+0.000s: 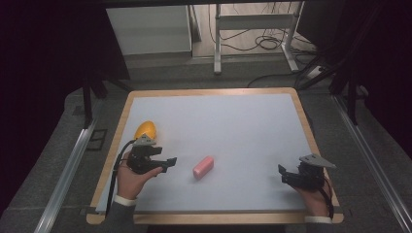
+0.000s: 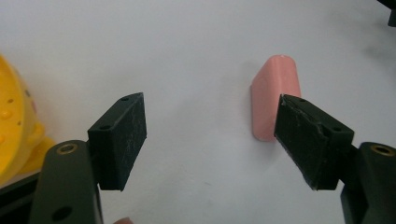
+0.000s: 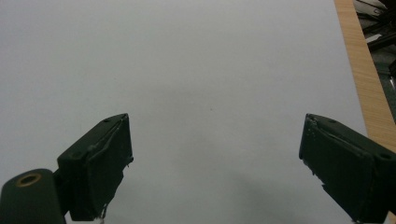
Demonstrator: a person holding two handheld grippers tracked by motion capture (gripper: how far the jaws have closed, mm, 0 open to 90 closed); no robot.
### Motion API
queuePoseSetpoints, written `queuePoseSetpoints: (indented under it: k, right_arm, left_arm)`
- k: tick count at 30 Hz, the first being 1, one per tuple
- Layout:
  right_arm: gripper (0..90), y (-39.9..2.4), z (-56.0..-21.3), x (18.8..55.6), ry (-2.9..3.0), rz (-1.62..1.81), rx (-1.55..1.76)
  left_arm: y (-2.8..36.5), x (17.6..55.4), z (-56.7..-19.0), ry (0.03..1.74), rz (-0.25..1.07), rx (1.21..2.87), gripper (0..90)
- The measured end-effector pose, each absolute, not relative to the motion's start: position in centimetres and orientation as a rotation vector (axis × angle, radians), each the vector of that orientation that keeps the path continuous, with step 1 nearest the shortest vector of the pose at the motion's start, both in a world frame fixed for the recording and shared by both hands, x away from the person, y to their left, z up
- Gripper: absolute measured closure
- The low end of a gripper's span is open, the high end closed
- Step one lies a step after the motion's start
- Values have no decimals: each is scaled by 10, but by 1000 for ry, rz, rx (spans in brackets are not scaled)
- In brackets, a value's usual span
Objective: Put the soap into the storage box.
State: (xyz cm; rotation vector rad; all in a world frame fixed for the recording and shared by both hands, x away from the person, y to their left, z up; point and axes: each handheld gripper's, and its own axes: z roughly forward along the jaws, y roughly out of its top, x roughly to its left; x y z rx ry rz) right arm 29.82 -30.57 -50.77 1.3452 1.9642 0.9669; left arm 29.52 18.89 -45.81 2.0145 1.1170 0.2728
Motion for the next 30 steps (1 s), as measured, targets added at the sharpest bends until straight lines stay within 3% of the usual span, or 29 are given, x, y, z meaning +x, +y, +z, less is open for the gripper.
queuePoseSetpoints:
  k: [30]
  right_arm:
    - [91,-302,-509,299,1976,960,1323]
  left_arm:
    - [134,304,-459,1016,238,2165,250]
